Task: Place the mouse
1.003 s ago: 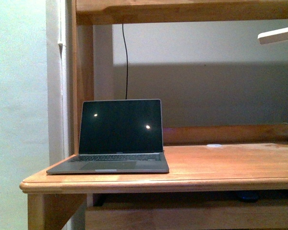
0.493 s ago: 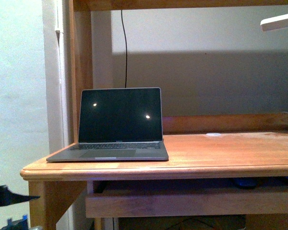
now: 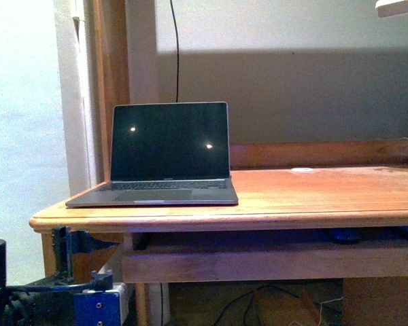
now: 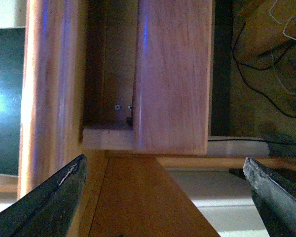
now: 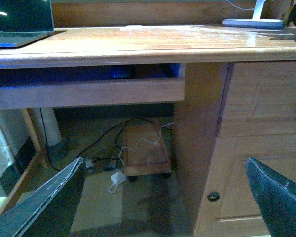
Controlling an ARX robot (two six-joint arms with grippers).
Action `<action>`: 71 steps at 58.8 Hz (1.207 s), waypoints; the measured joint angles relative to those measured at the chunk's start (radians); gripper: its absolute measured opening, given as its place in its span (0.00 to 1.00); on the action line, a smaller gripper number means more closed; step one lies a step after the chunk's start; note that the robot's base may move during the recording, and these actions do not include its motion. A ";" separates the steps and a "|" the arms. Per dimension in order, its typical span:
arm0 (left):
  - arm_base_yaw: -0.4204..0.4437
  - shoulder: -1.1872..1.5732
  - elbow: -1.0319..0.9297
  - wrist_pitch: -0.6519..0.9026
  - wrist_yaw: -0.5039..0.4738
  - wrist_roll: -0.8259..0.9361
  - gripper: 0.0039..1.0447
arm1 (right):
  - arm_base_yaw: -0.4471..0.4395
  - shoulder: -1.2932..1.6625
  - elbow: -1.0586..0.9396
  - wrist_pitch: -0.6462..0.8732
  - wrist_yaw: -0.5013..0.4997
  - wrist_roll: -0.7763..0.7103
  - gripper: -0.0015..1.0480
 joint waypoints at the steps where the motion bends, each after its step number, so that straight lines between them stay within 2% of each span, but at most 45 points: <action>1: -0.003 0.010 0.013 -0.005 0.002 0.003 0.93 | 0.000 0.000 0.000 0.000 0.000 0.000 0.93; 25: -0.042 0.175 0.268 -0.115 0.058 0.086 0.93 | 0.000 0.000 0.000 0.000 0.000 0.000 0.93; 32: -0.039 0.194 0.296 -0.142 0.079 0.135 0.93 | 0.000 0.000 0.000 0.000 0.000 0.000 0.93; 40: -0.043 0.181 0.290 -0.194 0.053 0.139 0.93 | 0.000 0.000 0.000 0.000 0.000 0.000 0.93; 47: -0.075 0.099 0.232 -0.325 -0.055 0.052 0.93 | 0.000 0.000 0.000 0.000 0.000 0.000 0.93; 53: -0.106 0.002 0.174 -0.483 -0.121 -0.122 0.93 | 0.000 0.000 0.000 0.000 0.000 0.000 0.93; 60: -0.125 -0.121 0.088 -0.666 -0.099 -0.299 0.93 | 0.000 0.000 0.000 0.000 0.000 0.000 0.93; 71: -0.142 -0.260 0.009 -0.852 -0.014 -0.501 0.93 | 0.000 0.000 0.000 0.000 0.000 0.000 0.93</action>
